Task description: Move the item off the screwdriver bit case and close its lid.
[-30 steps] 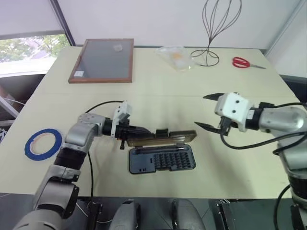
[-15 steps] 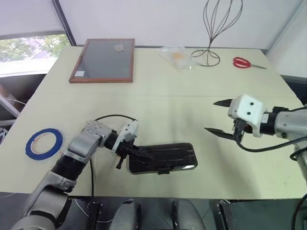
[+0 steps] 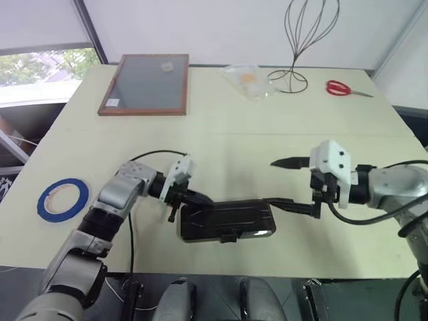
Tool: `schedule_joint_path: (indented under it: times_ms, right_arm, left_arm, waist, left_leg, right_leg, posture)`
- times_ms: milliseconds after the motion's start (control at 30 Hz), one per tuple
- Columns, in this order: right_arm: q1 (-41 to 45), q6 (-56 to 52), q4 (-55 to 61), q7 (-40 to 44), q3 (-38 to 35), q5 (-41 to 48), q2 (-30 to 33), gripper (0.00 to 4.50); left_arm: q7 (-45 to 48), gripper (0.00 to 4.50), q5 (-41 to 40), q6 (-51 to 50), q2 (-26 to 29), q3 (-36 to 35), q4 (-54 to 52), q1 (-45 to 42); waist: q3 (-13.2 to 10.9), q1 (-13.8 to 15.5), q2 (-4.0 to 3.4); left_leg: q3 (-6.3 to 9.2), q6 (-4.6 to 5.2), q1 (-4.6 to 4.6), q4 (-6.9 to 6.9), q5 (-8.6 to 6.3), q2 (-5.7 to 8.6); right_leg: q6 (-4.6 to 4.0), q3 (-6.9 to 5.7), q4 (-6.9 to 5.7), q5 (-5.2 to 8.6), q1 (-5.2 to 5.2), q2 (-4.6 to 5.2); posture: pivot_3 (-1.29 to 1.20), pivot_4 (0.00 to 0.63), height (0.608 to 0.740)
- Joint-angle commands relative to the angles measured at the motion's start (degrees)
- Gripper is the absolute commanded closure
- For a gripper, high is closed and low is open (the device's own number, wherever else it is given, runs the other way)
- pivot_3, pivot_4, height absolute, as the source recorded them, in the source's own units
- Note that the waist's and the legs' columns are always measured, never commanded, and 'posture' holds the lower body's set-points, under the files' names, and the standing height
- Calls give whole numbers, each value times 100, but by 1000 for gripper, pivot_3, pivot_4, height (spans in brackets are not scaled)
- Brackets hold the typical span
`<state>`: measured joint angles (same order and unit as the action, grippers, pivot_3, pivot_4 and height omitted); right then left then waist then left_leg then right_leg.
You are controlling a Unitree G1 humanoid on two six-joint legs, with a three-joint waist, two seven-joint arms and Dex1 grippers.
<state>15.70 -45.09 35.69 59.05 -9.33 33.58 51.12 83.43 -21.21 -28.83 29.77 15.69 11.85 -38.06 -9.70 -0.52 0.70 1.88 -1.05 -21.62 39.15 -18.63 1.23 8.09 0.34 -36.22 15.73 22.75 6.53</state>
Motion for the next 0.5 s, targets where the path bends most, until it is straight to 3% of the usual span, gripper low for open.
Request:
schedule_joint_path:
  times_ms: [33, 200, 500]
  right_arm:
    - [-165, -162, 358, 29, 45, 473, 25, 1899]
    - [-526, -142, 556, 57, 554, 542, 51, 4455]
    - [-842, -42, 470, -254, 1892, 17, -171, 4455]
  left_arm:
    - [-146, 4500, -190, -209, -82, -258, -133, -338]
    - [-367, 4500, 134, 62, -296, -148, 437, -589]
    - [-492, 4500, 628, 556, -743, 125, 1123, -757]
  waist:
    - [-1, 1, 1]
    - [-2, -13, 2]
    - [-6, 4, 9]
  left_leg:
    - [-1, 1, -2, 0, -1, 2]
    - [-3, 3, -1, 0, -2, 6]
    - [-4, 3, -3, 1, -2, 7]
  right_leg:
    - [0, 0, 2, 0, 1, 0]
    - [1, 0, 4, 0, 1, 0]
    - [1, 0, 4, 0, 3, -1]
  posture:
    - [0, 150, 740]
    - [0, 150, 740]
    - [0, 150, 740]
